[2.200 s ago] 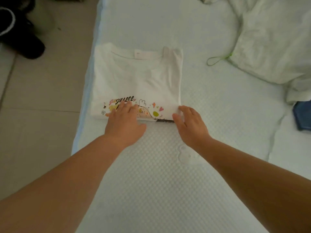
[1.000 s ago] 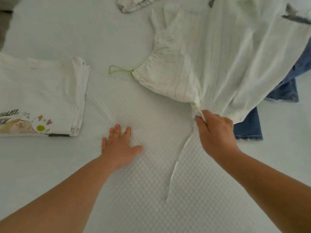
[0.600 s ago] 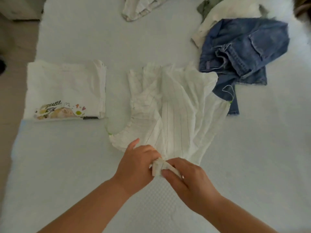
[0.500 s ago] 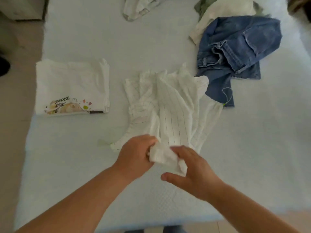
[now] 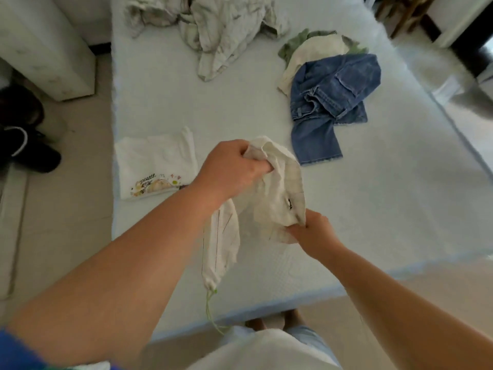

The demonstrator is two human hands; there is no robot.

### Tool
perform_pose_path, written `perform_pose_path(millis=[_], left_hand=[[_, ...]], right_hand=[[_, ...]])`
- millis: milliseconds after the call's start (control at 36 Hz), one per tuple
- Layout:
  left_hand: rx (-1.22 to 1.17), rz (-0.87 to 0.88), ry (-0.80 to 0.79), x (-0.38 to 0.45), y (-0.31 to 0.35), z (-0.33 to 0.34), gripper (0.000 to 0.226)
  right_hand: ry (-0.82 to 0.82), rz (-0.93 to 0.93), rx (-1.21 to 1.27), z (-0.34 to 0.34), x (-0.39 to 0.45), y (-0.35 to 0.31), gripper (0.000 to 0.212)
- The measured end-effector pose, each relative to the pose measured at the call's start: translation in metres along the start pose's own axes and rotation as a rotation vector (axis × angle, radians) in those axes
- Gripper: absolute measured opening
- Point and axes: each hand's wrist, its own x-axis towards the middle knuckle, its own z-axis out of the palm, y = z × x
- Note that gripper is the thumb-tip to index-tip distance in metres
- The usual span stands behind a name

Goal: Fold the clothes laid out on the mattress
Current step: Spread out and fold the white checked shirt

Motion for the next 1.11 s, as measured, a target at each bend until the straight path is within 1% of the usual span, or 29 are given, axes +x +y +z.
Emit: perform_pose_path(millis=[28,56,111,194,250,306,333,361,389,417,444,472,528,583,611,694,750,778,861,972,1028,1056,1111], left_hand=[[0.001,-0.022,-0.027,-0.003,0.004,-0.01,0.014],[0.017,-0.043,-0.062,-0.006,0.007,-0.02,0.019],[0.08,-0.083,-0.137,-0.011,0.011,-0.038,0.038],[0.167,-0.115,-0.266,-0.018,0.018,-0.061,0.046],[0.155,-0.105,-0.356,-0.026,0.022,-0.075,0.053],[0.093,-0.117,-0.434,-0.027,0.022,-0.083,0.058],[0.06,-0.117,-0.455,-0.027,0.022,-0.086,0.056],[0.033,-0.114,-0.461,-0.028,0.022,-0.088,0.052],[0.019,-0.106,-0.456,-0.029,0.023,-0.089,0.045],[0.015,-0.098,-0.436,-0.027,0.024,-0.089,0.037],[0.03,-0.085,-0.396,-0.026,0.025,-0.089,0.029],[0.053,-0.064,-0.343,-0.024,0.026,-0.088,0.023],[0.095,-0.028,-0.227,-0.021,0.028,-0.084,0.013],[0.125,0.006,-0.116,-0.019,0.031,-0.078,0.005],[0.134,0.03,-0.073,-0.017,0.034,-0.075,0.005],[0.102,0.069,0.019,-0.009,0.042,-0.059,0.005],[0.076,0.065,0.044,-0.004,0.049,-0.049,0.004],[0.067,0.059,0.048,-0.001,0.054,-0.043,0.004],[0.047,0.034,0.033,0.009,0.067,-0.029,0.008],[0.09,0.02,-0.013,0.022,0.088,-0.008,0.013],[0.099,0.022,-0.006,0.028,0.098,0.001,0.013],[0.091,0.017,-0.001,0.03,0.103,0.005,0.013],[0.038,-0.004,-0.014,0.032,0.111,0.01,0.012]], right_hand=[[0.029,0.022,0.11,-0.01,-0.002,-0.001,0.012],[0.059,0.041,0.213,-0.021,-0.004,-0.003,0.013],[0.115,0.052,0.352,-0.046,-0.007,-0.006,0.019],[0.179,-0.004,0.453,-0.089,-0.013,-0.02,0.026],[0.195,-0.047,0.462,-0.118,-0.022,-0.032,0.029],[0.131,-0.087,0.461,-0.142,-0.025,-0.04,0.027],[0.066,-0.103,0.43,-0.152,-0.029,-0.044,0.02],[-0.019,-0.105,0.392,-0.161,-0.035,-0.049,0.007],[-0.104,-0.092,0.361,-0.17,-0.041,-0.053,0.013],[-0.192,-0.061,0.336,-0.179,-0.045,-0.055,0.031],[-0.262,-0.036,0.329,-0.188,-0.048,-0.055,0.041],[-0.305,-0.021,0.33,-0.195,-0.051,-0.056,0.043],[-0.35,-0.007,0.344,-0.207,-0.059,-0.057,0.035],[-0.353,-0.012,0.286,-0.217,-0.064,-0.054,0.039],[-0.356,-0.034,0.201,-0.222,-0.067,-0.052,0.043],[-0.343,-0.091,-0.177,-0.234,-0.074,-0.046,0.048],[-0.338,-0.095,-0.346,-0.242,-0.075,-0.04,0.056],[-0.344,-0.094,-0.389,-0.247,-0.075,-0.036,0.06],[-0.379,-0.095,-0.428,-0.269,-0.074,-0.022,0.067],[-0.46,-0.106,-0.473,-0.301,-0.07,0.001,0.071],[-0.444,-0.133,-0.477,-0.312,-0.065,0.01,0.07],[-0.39,-0.155,-0.48,-0.317,-0.061,0.014,0.065],[-0.202,-0.2,-0.48,-0.325,-0.05,0.02,0.046]])
